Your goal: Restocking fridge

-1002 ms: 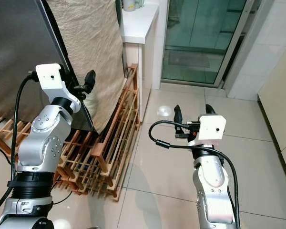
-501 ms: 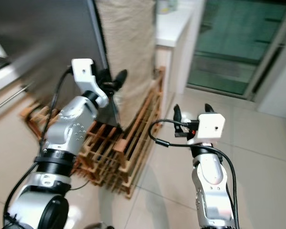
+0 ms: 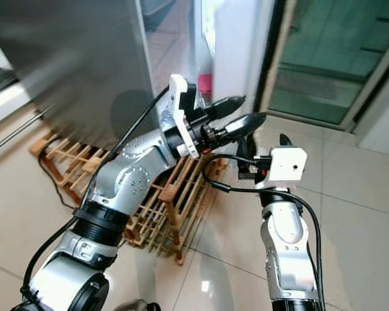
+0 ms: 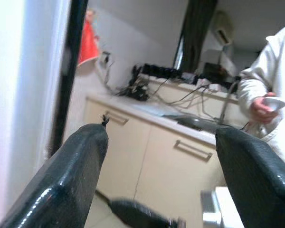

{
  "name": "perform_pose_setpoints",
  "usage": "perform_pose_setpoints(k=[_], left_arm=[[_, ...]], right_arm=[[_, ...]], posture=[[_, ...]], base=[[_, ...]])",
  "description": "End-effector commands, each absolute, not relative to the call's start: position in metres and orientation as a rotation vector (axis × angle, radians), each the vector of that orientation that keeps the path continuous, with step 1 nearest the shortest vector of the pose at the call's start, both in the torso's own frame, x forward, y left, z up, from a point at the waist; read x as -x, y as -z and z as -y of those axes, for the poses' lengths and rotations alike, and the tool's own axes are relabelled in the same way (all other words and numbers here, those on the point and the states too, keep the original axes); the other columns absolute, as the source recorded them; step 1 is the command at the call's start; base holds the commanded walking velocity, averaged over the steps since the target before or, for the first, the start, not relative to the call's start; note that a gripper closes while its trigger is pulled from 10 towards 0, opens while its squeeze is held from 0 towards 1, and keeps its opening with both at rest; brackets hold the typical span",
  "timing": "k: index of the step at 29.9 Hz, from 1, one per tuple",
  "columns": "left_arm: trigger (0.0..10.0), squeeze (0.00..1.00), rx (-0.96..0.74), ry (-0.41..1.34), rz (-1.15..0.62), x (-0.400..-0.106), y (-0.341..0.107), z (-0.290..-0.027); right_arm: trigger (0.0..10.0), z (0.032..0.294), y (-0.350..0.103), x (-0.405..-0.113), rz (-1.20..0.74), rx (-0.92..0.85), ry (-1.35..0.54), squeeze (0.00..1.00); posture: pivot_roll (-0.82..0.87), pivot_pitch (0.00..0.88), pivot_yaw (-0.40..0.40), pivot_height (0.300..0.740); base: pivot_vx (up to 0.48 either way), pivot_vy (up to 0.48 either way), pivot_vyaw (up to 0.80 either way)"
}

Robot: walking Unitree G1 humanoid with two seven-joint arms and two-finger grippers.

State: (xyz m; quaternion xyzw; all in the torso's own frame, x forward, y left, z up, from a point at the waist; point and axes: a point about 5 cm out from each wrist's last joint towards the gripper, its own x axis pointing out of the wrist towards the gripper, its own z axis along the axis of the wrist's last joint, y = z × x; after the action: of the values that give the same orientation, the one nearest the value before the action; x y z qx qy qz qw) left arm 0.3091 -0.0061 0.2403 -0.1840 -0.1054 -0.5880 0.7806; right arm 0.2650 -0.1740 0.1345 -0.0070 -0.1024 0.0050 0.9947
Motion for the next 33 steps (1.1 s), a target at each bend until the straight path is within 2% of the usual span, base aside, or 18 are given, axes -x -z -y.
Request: perform_pose_setpoints(k=[1,2,3,5,8,9,11,15,16,21,24,27,29,33], left_arm=[[10.0,0.00,0.435,1.225,0.225,-0.309,-0.236,-0.003],[10.0,0.00,0.386,1.157,0.229,-0.314,-0.233,-0.016],[10.0,0.00,0.386,1.157,0.229,-0.314,-0.233,-0.016],[10.0,0.00,0.340,0.942,0.235,-0.327,-0.230,-0.055],[10.0,0.00,0.375,0.622,0.228,-0.341,-0.224,-0.114],[10.0,0.00,0.355,0.446,0.216,-0.342,-0.214,-0.145],[10.0,0.00,0.336,0.385,0.210,-0.341,-0.210,-0.155],[10.0,0.00,0.234,0.076,0.121,-0.327,-0.176,-0.196],[10.0,0.00,0.234,0.076,0.121,-0.327,-0.176,-0.196],[10.0,0.00,0.083,-0.163,0.080,-0.306,-0.157,-0.218],[10.0,0.00,0.025,-0.198,0.068,-0.302,-0.153,-0.222],[10.0,0.00,-0.051,-0.264,0.045,-0.297,-0.145,-0.232],[10.0,0.00,-0.040,-0.278,0.038,-0.297,-0.143,-0.234],[10.0,0.00,-0.061,-0.236,0.043,-0.300,-0.146,-0.225]], right_arm=[[10.0,0.172,-0.134,-0.264,0.203,0.001,-0.010,0.00],[10.0,0.172,-0.133,-0.263,0.200,-0.001,-0.008,0.00],[10.0,0.172,-0.133,-0.263,0.200,-0.001,-0.008,0.00],[10.0,0.173,-0.132,-0.262,0.192,-0.012,-0.004,0.00],[10.0,0.174,-0.128,-0.261,0.174,-0.027,0.000,0.00],[10.0,0.176,-0.126,-0.262,0.161,-0.034,0.001,0.00],[10.0,0.176,-0.125,-0.263,0.156,-0.037,0.000,0.00],[10.0,0.177,-0.123,-0.269,0.134,-0.039,-0.011,0.00],[10.0,0.177,-0.123,-0.269,0.134,-0.039,-0.011,0.00],[10.0,0.170,-0.123,-0.278,0.118,-0.036,-0.075,0.00],[10.0,0.168,-0.121,-0.280,0.104,-0.058,-0.087,0.00],[10.0,0.168,-0.115,-0.286,0.055,-0.198,-0.063,0.00],[10.0,0.168,-0.115,-0.286,0.052,-0.209,-0.065,0.00],[10.0,0.165,-0.114,-0.288,0.047,-0.218,-0.089,0.00]], posture=[[-0.12,0.000,0.094,0.740],[-0.11,0.000,0.095,0.740],[-0.11,0.000,0.095,0.740],[-0.10,0.000,0.098,0.740],[-0.08,0.000,0.093,0.740],[-0.07,0.000,0.087,0.740],[-0.07,0.000,0.085,0.740],[-0.04,0.000,0.063,0.740],[-0.04,0.000,0.063,0.740],[-0.02,0.000,0.045,0.740],[-0.02,0.000,0.042,0.740],[-0.02,0.000,0.043,0.740],[-0.02,0.000,0.045,0.740],[-0.02,0.000,0.053,0.740]], base=[[0.000,0.000,0.00],[0.000,0.000,0.00],[0.000,0.000,0.00],[0.000,0.000,0.00],[0.000,0.000,0.00],[0.000,0.000,0.00],[0.000,0.000,0.00],[0.000,0.000,0.29],[0.000,0.000,0.59],[0.000,0.000,0.52],[0.000,0.000,0.28],[0.000,0.000,0.00],[0.000,0.000,0.00],[0.000,0.480,0.00]])
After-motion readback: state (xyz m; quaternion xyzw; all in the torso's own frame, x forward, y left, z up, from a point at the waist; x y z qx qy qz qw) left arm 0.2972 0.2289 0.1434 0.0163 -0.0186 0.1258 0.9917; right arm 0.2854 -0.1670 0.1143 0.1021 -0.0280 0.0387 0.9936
